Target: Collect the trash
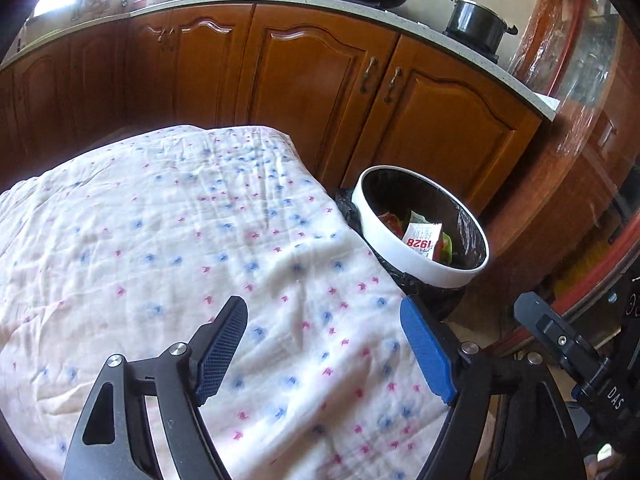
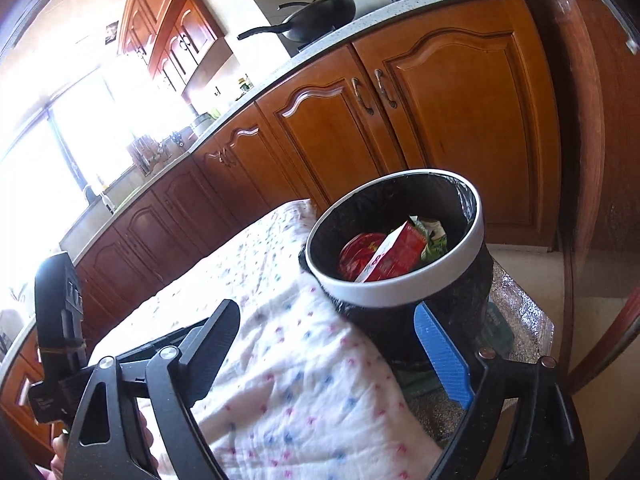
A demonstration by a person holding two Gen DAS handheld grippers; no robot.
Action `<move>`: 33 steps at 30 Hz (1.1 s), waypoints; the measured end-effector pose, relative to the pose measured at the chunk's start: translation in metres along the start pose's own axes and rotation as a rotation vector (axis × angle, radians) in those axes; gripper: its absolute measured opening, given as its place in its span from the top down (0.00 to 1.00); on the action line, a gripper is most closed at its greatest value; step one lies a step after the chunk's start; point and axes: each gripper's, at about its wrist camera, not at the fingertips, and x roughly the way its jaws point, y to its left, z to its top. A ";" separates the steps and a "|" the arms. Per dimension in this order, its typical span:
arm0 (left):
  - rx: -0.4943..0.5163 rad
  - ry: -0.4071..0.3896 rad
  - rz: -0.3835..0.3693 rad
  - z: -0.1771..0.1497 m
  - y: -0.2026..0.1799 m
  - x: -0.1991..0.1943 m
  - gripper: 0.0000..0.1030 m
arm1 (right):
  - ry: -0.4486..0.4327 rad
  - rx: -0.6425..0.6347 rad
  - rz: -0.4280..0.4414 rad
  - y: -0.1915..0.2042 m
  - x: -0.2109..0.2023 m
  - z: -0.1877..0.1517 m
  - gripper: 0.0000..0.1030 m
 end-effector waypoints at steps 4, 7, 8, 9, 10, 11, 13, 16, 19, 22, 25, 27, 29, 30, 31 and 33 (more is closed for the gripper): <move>-0.001 -0.064 0.029 -0.011 0.006 -0.033 0.21 | -0.036 -0.020 -0.001 0.011 -0.016 -0.008 0.06; 0.023 -0.117 0.046 -0.017 0.007 -0.059 0.20 | -0.084 -0.057 -0.010 0.025 -0.032 -0.007 0.03; 0.032 -0.141 0.052 -0.019 0.006 -0.069 0.17 | -0.100 -0.072 -0.014 0.031 -0.038 -0.007 0.02; 0.041 -0.164 0.059 -0.021 0.006 -0.078 0.15 | -0.118 -0.089 -0.016 0.038 -0.045 -0.005 0.02; 0.046 -0.189 0.063 -0.024 0.007 -0.088 0.13 | -0.140 -0.106 -0.016 0.044 -0.052 -0.003 0.00; 0.050 -0.221 0.069 -0.028 0.007 -0.098 0.07 | -0.166 -0.124 -0.020 0.052 -0.060 -0.001 0.00; 0.060 -0.284 0.091 -0.040 0.008 -0.112 0.01 | -0.235 -0.158 -0.049 0.065 -0.077 -0.002 0.00; 0.075 -0.336 0.142 -0.061 0.011 -0.120 0.01 | -0.338 -0.219 -0.085 0.081 -0.094 -0.011 0.00; 0.067 -0.338 0.155 -0.077 0.018 -0.121 0.01 | -0.366 -0.247 -0.092 0.087 -0.096 -0.022 0.00; 0.055 -0.320 0.165 -0.089 0.025 -0.119 0.01 | -0.343 -0.245 -0.097 0.085 -0.086 -0.035 0.00; 0.062 -0.312 0.176 -0.099 0.027 -0.119 0.01 | -0.298 -0.240 -0.098 0.080 -0.076 -0.048 0.00; 0.070 -0.320 0.189 -0.103 0.026 -0.121 0.01 | -0.284 -0.234 -0.099 0.077 -0.072 -0.056 0.00; 0.076 -0.329 0.199 -0.109 0.026 -0.123 0.01 | -0.282 -0.230 -0.100 0.075 -0.070 -0.064 0.00; 0.078 -0.336 0.206 -0.112 0.025 -0.124 0.01 | -0.287 -0.230 -0.107 0.074 -0.070 -0.067 0.00; 0.083 -0.338 0.207 -0.113 0.026 -0.123 0.01 | -0.292 -0.232 -0.110 0.073 -0.071 -0.071 0.00; 0.092 -0.343 0.213 -0.118 0.027 -0.123 0.01 | -0.297 -0.236 -0.111 0.072 -0.073 -0.077 0.00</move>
